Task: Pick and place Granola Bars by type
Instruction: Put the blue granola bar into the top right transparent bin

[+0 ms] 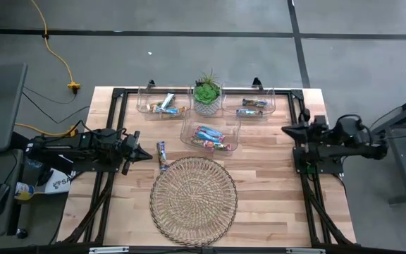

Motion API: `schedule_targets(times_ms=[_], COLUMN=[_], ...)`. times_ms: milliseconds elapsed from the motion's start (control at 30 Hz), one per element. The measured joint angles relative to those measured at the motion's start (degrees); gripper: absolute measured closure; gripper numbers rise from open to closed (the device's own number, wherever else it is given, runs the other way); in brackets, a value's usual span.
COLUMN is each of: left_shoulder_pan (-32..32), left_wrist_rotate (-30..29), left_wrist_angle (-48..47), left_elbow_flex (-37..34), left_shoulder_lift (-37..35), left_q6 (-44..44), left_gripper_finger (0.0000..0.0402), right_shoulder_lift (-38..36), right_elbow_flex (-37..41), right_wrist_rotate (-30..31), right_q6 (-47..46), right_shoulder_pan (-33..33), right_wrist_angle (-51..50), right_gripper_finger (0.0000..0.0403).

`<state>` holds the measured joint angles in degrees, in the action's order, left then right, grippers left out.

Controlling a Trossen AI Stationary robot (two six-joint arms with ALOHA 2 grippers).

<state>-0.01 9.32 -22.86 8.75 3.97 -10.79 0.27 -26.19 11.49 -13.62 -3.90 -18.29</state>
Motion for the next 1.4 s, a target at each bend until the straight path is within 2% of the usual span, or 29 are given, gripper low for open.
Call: schedule_targets(times_ms=[167,367,500,700,867,1100,1400], left_shoulder_pan=[0.0,0.0,0.0,0.0,0.0,0.0,0.0], left_wrist_rotate=[-0.6,-5.1,-7.3,-8.0,-8.0,-8.0,-7.9], left_wrist_angle=[0.7,4.6,6.9,6.9,6.9,6.9,6.9], left_elbow_flex=[0.0,0.0,0.0,0.0,0.0,0.0,0.0], left_shoulder_lift=[0.0,0.0,0.0,0.0,0.0,0.0,0.0], left_q6=[0.0,0.0,0.0,0.0,0.0,0.0,0.0], left_gripper_finger=[0.0401,0.0401,0.0401,0.0401,0.0401,0.0401,0.0401], right_shoulder_lift=[0.5,0.2,0.1,0.1,0.1,0.1,0.1], right_elbow_flex=[3.8,10.8,15.5,22.4,25.6,25.6,25.6], right_wrist_rotate=[0.7,1.1,0.9,-0.5,-0.6,-2.5,-3.4], right_q6=[3.1,6.1,6.0,4.4,3.4,3.4,-1.4], right_shoulder_pan=[0.0,0.0,0.0,0.0,0.0,0.0,0.0], right_wrist_angle=[3.4,16.3,22.8,33.2,38.0,36.6,26.7], right_gripper_finger=[0.0403,0.0403,0.0403,0.0403,0.0403,0.0403,0.0403])
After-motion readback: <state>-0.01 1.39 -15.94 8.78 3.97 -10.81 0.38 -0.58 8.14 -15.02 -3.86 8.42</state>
